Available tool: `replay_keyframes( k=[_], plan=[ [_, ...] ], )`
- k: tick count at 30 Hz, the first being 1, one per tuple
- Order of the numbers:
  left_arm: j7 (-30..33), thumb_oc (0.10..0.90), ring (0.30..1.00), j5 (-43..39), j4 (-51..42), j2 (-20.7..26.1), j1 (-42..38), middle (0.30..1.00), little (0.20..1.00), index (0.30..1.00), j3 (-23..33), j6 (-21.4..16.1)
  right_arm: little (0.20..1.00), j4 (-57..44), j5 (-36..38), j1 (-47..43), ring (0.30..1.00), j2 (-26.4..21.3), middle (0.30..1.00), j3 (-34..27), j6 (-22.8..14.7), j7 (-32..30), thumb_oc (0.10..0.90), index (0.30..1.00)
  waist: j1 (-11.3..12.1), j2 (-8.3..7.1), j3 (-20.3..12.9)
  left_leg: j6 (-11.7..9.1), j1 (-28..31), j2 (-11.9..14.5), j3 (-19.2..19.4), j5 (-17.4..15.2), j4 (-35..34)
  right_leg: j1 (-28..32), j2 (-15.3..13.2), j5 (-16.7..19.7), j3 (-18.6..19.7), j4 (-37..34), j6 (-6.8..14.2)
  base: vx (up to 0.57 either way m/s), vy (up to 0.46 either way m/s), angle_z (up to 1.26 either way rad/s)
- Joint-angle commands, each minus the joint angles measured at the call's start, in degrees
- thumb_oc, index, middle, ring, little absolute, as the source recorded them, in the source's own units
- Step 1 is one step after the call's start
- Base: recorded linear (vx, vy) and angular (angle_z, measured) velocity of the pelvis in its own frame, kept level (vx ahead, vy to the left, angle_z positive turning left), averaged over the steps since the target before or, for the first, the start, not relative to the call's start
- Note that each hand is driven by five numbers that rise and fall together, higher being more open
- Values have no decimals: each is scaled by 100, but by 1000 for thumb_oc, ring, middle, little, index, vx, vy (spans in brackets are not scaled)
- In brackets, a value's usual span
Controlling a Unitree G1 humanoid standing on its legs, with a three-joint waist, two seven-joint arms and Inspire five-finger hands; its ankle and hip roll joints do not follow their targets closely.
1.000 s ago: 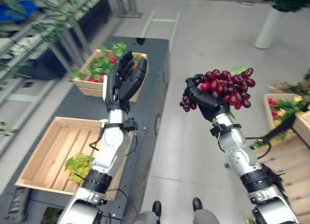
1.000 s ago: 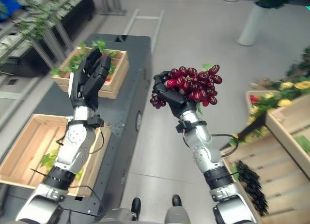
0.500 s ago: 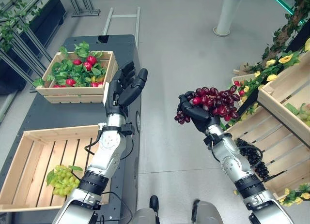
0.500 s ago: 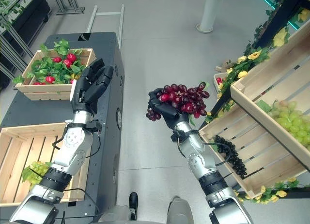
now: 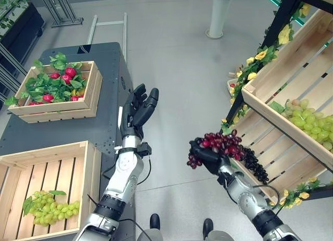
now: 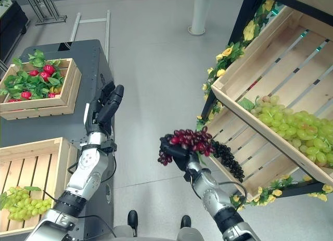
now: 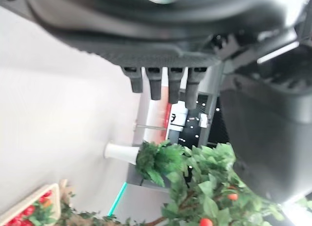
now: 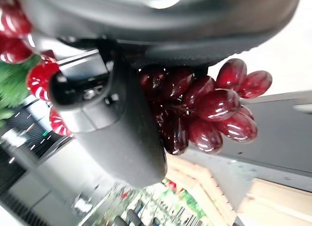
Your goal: Pick up the fruits from the basket on one side to the basket on the other side
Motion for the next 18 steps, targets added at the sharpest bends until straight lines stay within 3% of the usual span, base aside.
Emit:
replay_keyframes(
  k=[1, 6, 12, 16, 18],
  plan=[
    [-162, 800, 900, 108, 379, -89, 30, 900, 900, 900, -126, -450, 300, -199, 370, -143, 300, 472, 300, -139, -471, 433, 400, 300, -78, -89, -616, 286, 63, -533, -229, -693, 133, -11, 2, 10, 95, 102, -263, 49, 9, -2],
    [-266, 800, 900, 145, 410, -151, 477, 900, 900, 900, -162, -587, 300, -201, 411, 243, 300, 519, 300, -273, -595, 315, 400, 300, -156, -107, -498, 339, 95, -564, -140, -779, 229, -85, -36, 57, 189, 186, -224, 45, 31, -3],
    [-163, 800, 900, 35, 579, -162, 645, 900, 900, 900, -393, -435, 300, -171, 422, 225, 300, 480, 300, -418, -914, 75, 400, 300, -224, -157, -178, 438, -69, -638, 28, -880, 417, -433, -136, 219, 290, 327, -93, -42, 49, -13],
    [78, 800, 900, 148, 753, 18, 539, 900, 900, 900, -365, -694, 300, -234, 407, -182, 300, 408, 300, -514, -1127, 145, 400, 300, -121, -117, 393, 506, -502, -523, 355, -900, 972, -1198, -399, 13, -227, 1725, -33, -266, 1, -63],
    [39, 800, 900, 245, 822, 80, 356, 900, 900, 900, -354, -685, 300, -171, 454, -400, 300, 373, 300, -564, -1281, 168, 400, 300, -103, -116, 657, 496, -763, -455, 337, -992, 1363, -1443, -615, 105, -108, 2044, -70, -250, -151, -61]
  ],
)
